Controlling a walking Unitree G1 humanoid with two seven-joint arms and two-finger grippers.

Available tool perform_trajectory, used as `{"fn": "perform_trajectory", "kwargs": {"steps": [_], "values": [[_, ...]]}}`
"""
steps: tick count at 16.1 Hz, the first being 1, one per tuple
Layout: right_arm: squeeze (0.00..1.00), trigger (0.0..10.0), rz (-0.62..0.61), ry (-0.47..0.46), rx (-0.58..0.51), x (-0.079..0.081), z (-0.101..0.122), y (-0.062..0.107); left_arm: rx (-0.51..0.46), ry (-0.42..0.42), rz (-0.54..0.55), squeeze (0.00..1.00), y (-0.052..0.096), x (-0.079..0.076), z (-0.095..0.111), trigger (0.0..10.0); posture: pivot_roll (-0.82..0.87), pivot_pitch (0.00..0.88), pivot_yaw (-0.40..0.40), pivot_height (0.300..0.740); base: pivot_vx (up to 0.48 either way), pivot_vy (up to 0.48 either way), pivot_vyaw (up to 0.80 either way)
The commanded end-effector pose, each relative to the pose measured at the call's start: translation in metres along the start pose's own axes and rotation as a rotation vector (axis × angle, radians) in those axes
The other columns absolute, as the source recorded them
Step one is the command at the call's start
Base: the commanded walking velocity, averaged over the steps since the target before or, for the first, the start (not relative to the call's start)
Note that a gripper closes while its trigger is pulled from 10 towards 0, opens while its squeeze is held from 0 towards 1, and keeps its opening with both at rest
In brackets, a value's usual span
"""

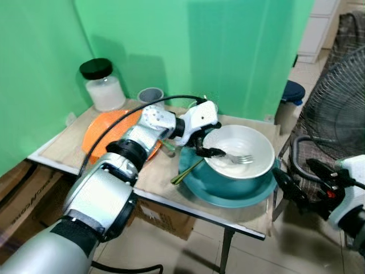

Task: Setting the table

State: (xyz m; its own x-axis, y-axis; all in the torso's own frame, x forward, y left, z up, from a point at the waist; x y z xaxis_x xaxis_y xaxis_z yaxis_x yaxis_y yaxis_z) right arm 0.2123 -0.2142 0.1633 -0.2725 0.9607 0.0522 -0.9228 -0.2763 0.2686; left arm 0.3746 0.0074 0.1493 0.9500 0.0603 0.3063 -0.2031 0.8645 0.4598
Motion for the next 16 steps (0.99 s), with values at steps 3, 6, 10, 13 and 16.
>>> {"fn": "perform_trajectory", "kwargs": {"steps": [3, 6, 10, 13, 16], "values": [[0.0, 10.0, 0.025, -0.02, -0.012, 0.009, 0.005, 0.006, 0.121, -0.018, 0.061, 0.0, 0.001, 0.005, -0.016, 3.9, -0.26, 0.0, 0.156, 0.74, 0.0, 0.0, 0.0], [0.0, 10.0, 0.058, -0.024, 0.007, 0.014, 0.003, 0.009, 0.166, -0.014, 0.073, 0.0, 0.002, 0.004, -0.025, 3.9, -0.26, 0.0, 0.158, 0.74, 0.0, 0.0, 0.0], [0.0, 10.0, 0.14, -0.01, 0.058, 0.021, 0.0, 0.014, 0.182, -0.015, 0.043, 0.0, 0.004, 0.002, -0.028, 1.7, -0.25, 0.0, 0.15, 0.74, 0.0, 0.0, 0.0], [0.0, 10.0, 0.162, -0.004, 0.072, 0.022, 0.0, 0.015, 0.193, -0.019, 0.034, 0.0, 0.004, 0.001, -0.029, 0.0, -0.25, 0.0, 0.148, 0.74, 0.0, 0.0, 0.0], [0.0, 10.0, 0.204, -0.006, 0.091, 0.028, -0.001, 0.017, 0.211, -0.021, 0.013, 0.0, 0.005, -0.001, -0.033, 0.0, -0.25, 0.0, 0.148, 0.74, 0.0, 0.0, 0.0]]}}
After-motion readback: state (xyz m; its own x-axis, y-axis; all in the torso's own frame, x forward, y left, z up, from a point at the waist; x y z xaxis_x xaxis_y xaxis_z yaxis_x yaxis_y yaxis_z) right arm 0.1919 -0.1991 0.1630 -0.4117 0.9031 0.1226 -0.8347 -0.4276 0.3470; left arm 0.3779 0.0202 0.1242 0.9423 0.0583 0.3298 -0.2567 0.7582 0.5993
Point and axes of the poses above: a point about 5 cm out from each wrist's last joint towards the gripper, its own y axis pointing back from the gripper into the wrist, its own z axis along the axis of the wrist's last joint, x = y × z, the point moved 4 cm from there along -y, pointing out of the wrist towards the gripper, and after that the axes turned 2 degrees about -y, right-handed, at the moved point
